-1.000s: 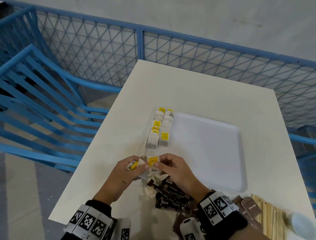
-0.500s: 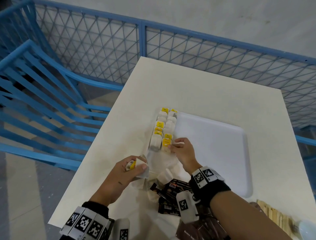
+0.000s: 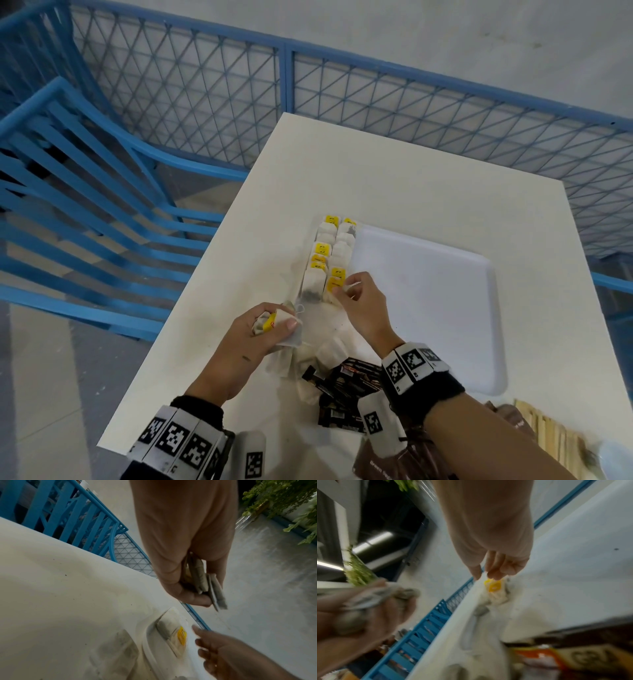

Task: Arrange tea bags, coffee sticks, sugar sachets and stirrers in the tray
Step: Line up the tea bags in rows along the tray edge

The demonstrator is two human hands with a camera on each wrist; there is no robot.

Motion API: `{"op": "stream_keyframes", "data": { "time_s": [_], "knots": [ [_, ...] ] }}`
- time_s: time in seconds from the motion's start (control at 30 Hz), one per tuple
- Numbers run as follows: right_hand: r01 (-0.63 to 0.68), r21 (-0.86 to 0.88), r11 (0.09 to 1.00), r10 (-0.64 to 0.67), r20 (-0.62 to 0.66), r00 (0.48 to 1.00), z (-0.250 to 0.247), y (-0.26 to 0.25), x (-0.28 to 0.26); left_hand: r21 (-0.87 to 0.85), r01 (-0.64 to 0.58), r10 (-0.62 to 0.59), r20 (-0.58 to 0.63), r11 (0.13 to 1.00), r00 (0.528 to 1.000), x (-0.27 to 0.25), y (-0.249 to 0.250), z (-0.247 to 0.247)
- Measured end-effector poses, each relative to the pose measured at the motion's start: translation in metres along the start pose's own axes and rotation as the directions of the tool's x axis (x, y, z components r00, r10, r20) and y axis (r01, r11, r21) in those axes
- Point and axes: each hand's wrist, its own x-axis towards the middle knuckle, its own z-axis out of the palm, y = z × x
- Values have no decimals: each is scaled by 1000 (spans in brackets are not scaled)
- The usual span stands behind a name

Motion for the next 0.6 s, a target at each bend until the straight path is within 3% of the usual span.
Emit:
{"op": "stream_keyframes", "data": {
  "time_s": [0.1,0.23,0.3,0.37,0.6],
  "knots": [
    [50,71,996,-63,183,981,0,-19,-21,-14,-23,22,-28,1000,999,-1,1,1],
    [1,266,964,-129,462,877,-3,-38,-52,-45,-46,44,-49,998,998,-2,3,4],
    [-50,301,952,-127,538,833,-3,-41,-60,-30,-68,66,-64,997,996,-4,3,5],
    [-53,312,949,-134,548,826,-1,-41,-63,-12,-85,83,-84,996,993,-5,3,5],
    [-47,426,903,-156,430,889,-2,-34,-68,84,-84,97,-155,993,983,-10,2,4]
  ]
}}
